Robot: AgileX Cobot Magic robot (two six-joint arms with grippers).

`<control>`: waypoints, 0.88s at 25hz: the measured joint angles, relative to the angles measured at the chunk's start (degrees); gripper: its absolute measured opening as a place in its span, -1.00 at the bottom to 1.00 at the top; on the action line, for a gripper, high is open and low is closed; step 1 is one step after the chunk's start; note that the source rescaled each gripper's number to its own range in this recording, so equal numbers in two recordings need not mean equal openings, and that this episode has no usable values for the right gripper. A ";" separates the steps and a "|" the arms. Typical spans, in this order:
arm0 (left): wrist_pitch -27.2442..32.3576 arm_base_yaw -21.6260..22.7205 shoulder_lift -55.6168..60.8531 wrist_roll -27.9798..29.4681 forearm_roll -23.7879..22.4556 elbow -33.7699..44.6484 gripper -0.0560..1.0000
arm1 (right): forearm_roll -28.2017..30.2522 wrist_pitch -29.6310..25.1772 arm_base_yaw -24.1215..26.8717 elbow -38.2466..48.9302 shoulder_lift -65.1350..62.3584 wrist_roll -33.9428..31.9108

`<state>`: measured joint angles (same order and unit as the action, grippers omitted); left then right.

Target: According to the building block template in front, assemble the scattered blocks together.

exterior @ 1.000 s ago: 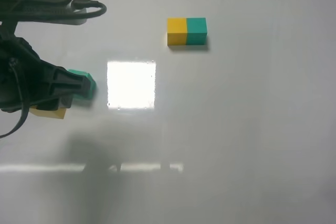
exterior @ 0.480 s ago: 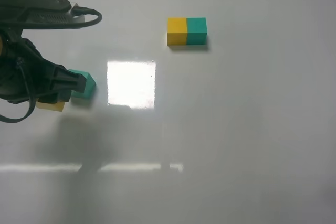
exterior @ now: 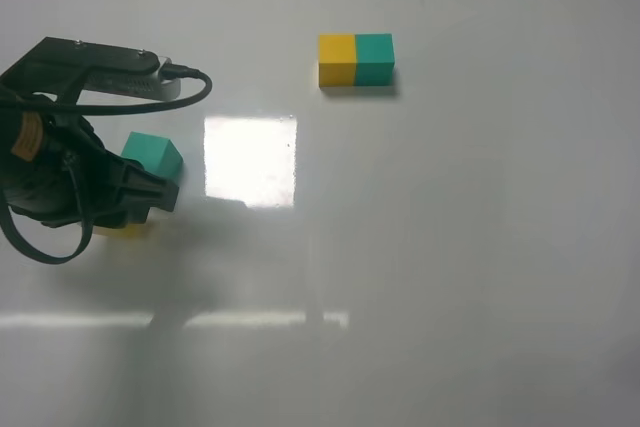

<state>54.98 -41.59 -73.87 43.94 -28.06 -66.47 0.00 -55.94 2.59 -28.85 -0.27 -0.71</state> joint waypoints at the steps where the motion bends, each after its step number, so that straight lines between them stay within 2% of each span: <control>1: -0.96 0.15 -0.12 0.00 -0.23 0.00 -0.89 | 0.00 0.00 0.00 0.00 0.00 0.00; 7: -2.97 2.03 -1.61 -0.18 -0.73 0.00 -0.89 | 0.00 0.00 0.00 0.00 0.00 0.00; 22: -6.62 2.52 -3.68 -1.74 -1.68 0.00 -0.89 | 0.00 0.00 0.00 0.00 0.00 0.00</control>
<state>48.36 -39.07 -77.55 42.20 -29.73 -66.47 0.00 -55.94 2.59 -28.85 -0.27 -0.71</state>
